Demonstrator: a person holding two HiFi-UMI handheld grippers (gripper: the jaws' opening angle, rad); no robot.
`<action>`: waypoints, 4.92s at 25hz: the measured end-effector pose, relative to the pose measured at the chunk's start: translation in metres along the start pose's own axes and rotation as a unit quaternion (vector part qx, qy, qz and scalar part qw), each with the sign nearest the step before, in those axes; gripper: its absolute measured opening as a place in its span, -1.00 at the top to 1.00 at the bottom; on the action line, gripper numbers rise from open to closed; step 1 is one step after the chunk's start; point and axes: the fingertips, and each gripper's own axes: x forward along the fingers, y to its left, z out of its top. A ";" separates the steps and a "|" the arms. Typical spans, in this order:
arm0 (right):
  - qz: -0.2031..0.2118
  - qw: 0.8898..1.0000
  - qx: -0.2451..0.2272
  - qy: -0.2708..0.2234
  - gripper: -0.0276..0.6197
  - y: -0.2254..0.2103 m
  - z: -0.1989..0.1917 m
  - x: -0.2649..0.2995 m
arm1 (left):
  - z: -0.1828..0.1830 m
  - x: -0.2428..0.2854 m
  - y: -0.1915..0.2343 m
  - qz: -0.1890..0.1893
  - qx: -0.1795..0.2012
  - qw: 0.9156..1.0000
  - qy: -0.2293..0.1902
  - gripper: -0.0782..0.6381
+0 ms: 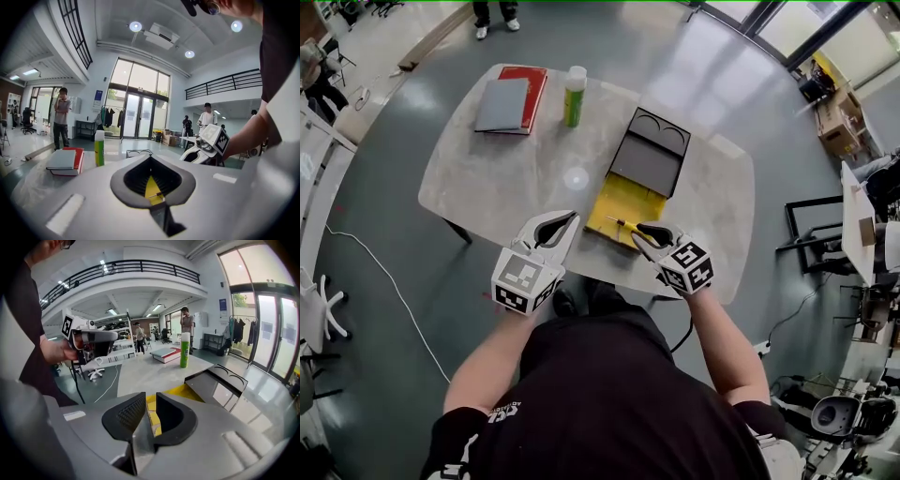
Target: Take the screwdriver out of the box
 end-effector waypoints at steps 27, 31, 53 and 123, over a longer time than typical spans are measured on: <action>0.039 0.964 -0.073 0.252 0.48 -0.060 -0.106 0.085 | -0.013 0.045 0.035 0.014 -0.052 0.998 0.017 0.78; 0.052 0.951 -0.099 0.287 0.45 -0.061 -0.118 0.090 | -0.013 0.048 0.035 0.013 -0.056 0.998 0.015 0.78; 0.041 0.919 -0.156 0.359 0.65 -0.062 -0.128 0.098 | -0.007 0.036 0.046 0.028 -0.063 0.998 0.003 0.78; -0.013 0.941 0.068 -0.330 0.66 -0.090 0.092 -0.248 | 0.110 0.035 -0.056 0.043 0.030 0.998 -0.038 0.78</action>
